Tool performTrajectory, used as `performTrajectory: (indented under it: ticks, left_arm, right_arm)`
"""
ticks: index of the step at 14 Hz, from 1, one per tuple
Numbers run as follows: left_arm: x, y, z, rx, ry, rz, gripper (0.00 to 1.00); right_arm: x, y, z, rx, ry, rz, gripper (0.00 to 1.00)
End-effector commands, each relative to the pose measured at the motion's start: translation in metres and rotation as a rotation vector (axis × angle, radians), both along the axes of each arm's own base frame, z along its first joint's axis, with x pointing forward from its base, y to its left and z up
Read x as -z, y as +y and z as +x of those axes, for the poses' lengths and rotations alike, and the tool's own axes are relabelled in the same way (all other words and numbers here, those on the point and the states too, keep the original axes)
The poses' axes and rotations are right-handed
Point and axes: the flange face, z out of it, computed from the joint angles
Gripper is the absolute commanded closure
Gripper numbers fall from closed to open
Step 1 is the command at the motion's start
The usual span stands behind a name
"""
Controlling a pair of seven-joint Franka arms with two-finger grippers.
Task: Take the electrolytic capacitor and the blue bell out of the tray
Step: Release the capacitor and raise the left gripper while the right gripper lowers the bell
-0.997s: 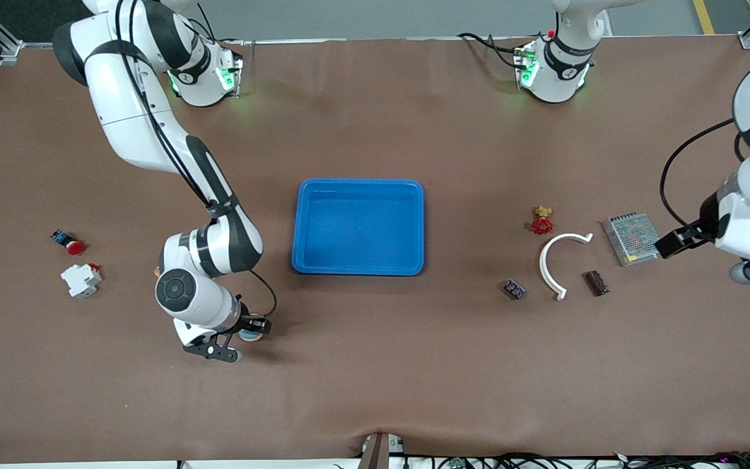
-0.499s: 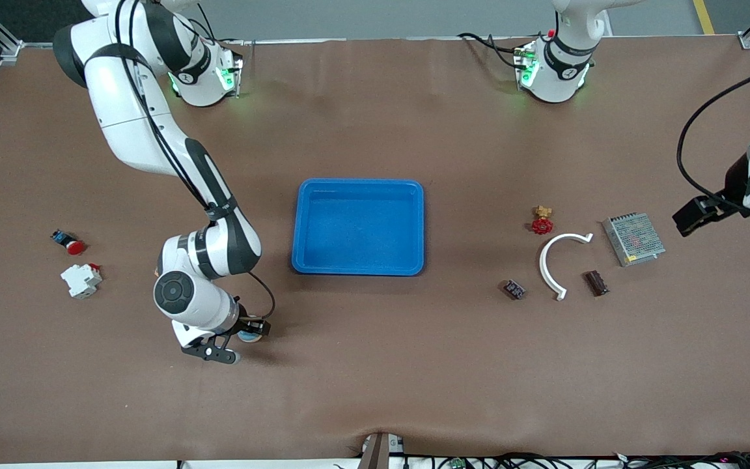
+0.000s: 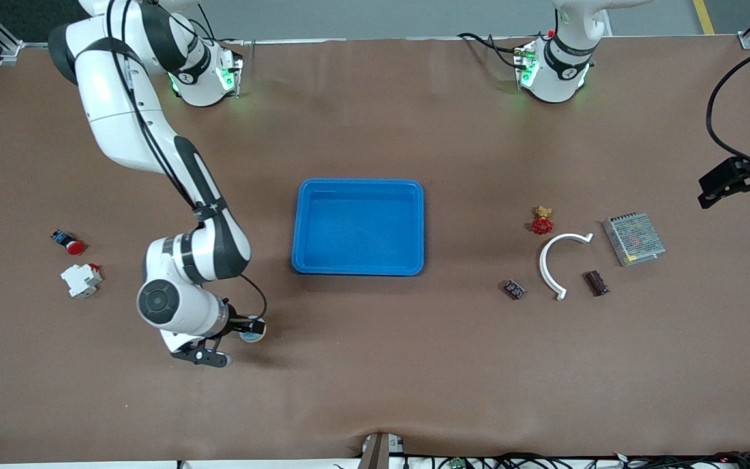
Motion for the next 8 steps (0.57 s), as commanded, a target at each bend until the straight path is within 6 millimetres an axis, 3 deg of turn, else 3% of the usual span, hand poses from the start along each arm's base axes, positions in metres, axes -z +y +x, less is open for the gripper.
performTrajectory:
  ticks: [1,6,8]
  left_arm:
    - [-0.006,-0.003,-0.023,0.022,0.007,-0.017,0.00]
    - [-0.007,-0.006,-0.032,0.029,0.070,-0.014,0.00]
    - [-0.022,-0.002,-0.043,0.021,0.055,-0.014,0.00]
  right_arm:
    - [-0.031,-0.029,0.004,-0.089,0.006,-0.009,0.00]
    - [-0.114,-0.095,-0.002,-0.155,0.042,-0.037,0.00]
    - [-0.140,-0.115,-0.005,-0.150,0.036,-0.085,0.00]
